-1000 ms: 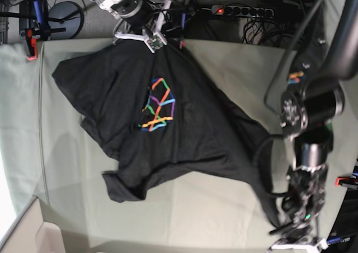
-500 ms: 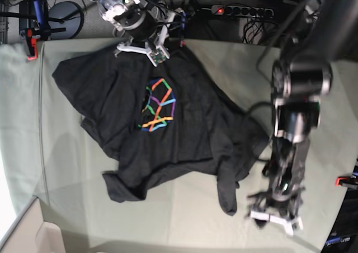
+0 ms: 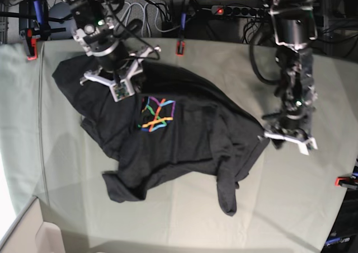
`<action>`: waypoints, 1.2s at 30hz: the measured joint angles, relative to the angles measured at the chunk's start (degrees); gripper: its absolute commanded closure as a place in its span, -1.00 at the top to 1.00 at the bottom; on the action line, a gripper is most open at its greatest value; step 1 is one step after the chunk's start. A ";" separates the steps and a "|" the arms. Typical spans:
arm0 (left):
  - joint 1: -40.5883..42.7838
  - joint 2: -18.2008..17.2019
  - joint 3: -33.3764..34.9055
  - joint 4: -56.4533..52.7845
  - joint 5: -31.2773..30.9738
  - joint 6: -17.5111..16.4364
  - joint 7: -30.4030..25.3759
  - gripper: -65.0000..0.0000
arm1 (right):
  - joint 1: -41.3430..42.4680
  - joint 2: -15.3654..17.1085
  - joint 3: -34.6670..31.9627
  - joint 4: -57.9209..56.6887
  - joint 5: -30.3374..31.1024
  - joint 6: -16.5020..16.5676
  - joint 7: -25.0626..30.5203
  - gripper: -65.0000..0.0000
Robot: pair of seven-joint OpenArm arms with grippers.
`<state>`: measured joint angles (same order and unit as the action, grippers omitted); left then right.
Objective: Layout the t-shirt on the table in an organized manner, then fold the t-shirt properly
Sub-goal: 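Grasp the shirt hem with the left gripper and pull it toward the right gripper, then drag the hem outward with the left gripper to spread the shirt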
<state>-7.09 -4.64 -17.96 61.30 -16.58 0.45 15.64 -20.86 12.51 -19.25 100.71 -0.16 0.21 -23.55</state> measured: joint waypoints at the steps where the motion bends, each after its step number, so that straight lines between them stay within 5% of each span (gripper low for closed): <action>1: 0.07 0.66 0.02 -0.46 -0.04 -0.04 0.00 -0.11 | 0.00 -0.04 0.61 0.55 0.04 0.00 0.00 -0.37; 8: -1.57 4.31 0.09 -5.99 0.63 -0.33 -3.10 -0.15 | -0.63 0.13 1.81 3.58 0.02 0.00 0.26 -0.27; 10: -3.61 4.00 0.09 -8.57 0.44 -0.46 -2.91 -0.37 | -1.68 0.17 1.84 4.17 0.00 0.00 0.22 -0.26; 13: -4.57 3.56 -0.02 -10.32 0.00 -0.59 -2.43 -1.00 | -2.73 0.02 1.84 4.44 0.02 0.00 -0.15 -0.26; 17: -3.04 2.54 -0.15 -6.36 -0.31 -0.55 1.03 -0.95 | -3.65 -0.13 1.84 4.55 0.04 -0.02 0.02 -0.26; 23: 3.96 -0.02 -3.15 18.51 -0.42 -0.39 6.21 -0.99 | -3.65 -0.13 1.70 4.66 0.04 0.00 0.15 -0.27; 27: 5.01 -0.79 -10.05 30.42 -0.11 -0.20 12.35 -0.99 | -3.54 -0.13 1.66 4.66 0.02 0.00 0.22 -0.26; 36: 5.49 -0.39 -30.49 30.49 0.76 -0.42 25.22 -0.99 | -3.48 -1.05 1.44 4.50 0.02 0.00 0.31 -0.27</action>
<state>-1.61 -5.04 -48.45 91.79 -15.81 0.03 40.86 -24.34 11.46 -17.80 105.21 -0.14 0.21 -23.24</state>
